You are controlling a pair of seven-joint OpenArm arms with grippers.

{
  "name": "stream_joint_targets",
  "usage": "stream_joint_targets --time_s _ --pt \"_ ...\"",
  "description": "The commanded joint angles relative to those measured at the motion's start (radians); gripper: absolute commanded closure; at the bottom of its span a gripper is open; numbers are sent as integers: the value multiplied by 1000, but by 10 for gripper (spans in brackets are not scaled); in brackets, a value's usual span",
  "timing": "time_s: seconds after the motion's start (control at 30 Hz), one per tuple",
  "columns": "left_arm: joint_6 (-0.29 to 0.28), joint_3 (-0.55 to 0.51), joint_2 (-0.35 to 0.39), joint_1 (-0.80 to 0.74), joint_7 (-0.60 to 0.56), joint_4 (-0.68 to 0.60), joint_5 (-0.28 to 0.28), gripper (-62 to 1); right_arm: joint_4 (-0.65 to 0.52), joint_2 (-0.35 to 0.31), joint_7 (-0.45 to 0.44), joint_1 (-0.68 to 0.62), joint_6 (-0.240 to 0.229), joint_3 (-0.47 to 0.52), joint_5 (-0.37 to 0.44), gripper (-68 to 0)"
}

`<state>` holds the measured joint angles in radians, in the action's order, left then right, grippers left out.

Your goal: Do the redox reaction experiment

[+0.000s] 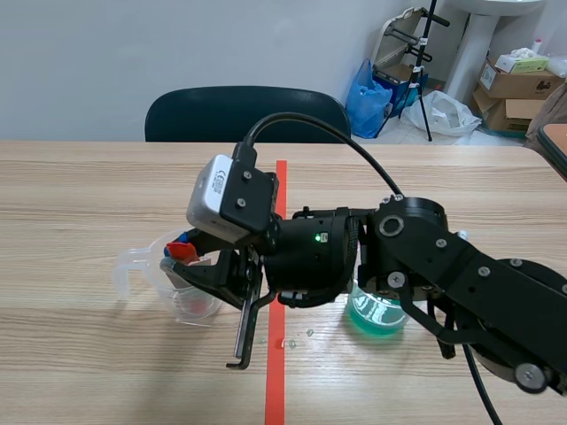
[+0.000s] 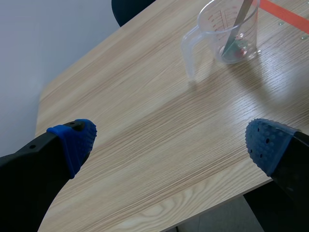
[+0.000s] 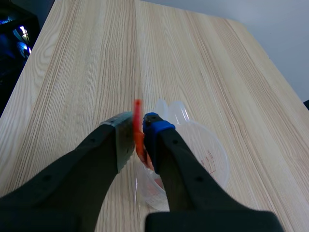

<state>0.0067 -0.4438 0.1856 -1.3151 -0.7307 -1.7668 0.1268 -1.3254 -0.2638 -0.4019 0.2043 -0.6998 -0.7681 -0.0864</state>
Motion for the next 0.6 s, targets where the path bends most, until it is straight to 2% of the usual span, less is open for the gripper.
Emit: stream_joint_targets --time_s 0.0,0.47,0.57 --pt "5 -2 -2 -2 -13 -10 -10 -623 -9 -11 -11 14 0 2 14 -7" --pt "5 -2 -2 -2 -13 -10 -10 -623 -10 -10 16 19 -1 4 15 -6" --pt "5 -2 -2 -2 -13 -10 -10 -623 -11 -9 50 36 -1 4 49 -6"
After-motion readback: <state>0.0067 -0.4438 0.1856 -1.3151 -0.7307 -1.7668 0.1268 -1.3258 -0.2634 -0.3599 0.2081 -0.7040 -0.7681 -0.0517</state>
